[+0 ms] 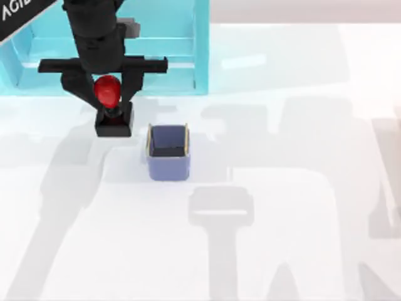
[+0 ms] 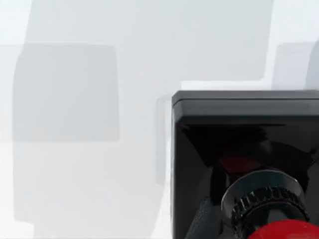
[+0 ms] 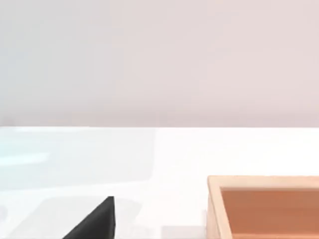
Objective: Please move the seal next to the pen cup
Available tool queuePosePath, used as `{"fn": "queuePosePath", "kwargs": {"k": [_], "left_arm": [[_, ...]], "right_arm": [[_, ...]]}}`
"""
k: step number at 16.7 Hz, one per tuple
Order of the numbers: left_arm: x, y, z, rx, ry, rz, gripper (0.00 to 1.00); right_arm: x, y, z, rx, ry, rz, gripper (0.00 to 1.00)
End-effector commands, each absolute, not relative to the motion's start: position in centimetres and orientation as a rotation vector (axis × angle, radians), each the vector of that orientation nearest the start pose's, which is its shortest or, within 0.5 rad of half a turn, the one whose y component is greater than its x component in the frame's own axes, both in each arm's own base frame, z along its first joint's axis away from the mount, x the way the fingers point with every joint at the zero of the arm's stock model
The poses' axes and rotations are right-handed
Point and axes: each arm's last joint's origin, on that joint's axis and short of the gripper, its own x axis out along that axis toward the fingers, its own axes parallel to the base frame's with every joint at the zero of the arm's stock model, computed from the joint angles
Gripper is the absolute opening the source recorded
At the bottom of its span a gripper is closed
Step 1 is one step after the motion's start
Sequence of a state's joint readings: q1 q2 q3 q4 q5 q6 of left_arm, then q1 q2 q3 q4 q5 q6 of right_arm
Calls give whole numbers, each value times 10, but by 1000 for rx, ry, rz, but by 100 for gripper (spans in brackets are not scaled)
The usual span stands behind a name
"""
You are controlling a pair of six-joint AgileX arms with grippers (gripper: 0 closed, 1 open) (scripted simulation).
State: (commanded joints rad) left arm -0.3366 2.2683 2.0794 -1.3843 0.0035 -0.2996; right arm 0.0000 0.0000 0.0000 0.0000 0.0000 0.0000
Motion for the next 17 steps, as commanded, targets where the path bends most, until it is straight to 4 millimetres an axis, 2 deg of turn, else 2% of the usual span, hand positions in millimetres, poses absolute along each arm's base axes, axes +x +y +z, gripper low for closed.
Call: {"fn": "queuePosePath", "kwargs": {"k": [5, 8, 17], "left_arm": [[425, -140, 202, 15, 1570, -16, 0], [425, -140, 202, 15, 1570, -16, 0], [425, -140, 202, 15, 1570, -16, 68]], "right_arm": [[106, -1, 160, 0, 0, 0, 100], [106, -1, 160, 0, 0, 0, 100], [106, -1, 160, 0, 0, 0, 100]]}}
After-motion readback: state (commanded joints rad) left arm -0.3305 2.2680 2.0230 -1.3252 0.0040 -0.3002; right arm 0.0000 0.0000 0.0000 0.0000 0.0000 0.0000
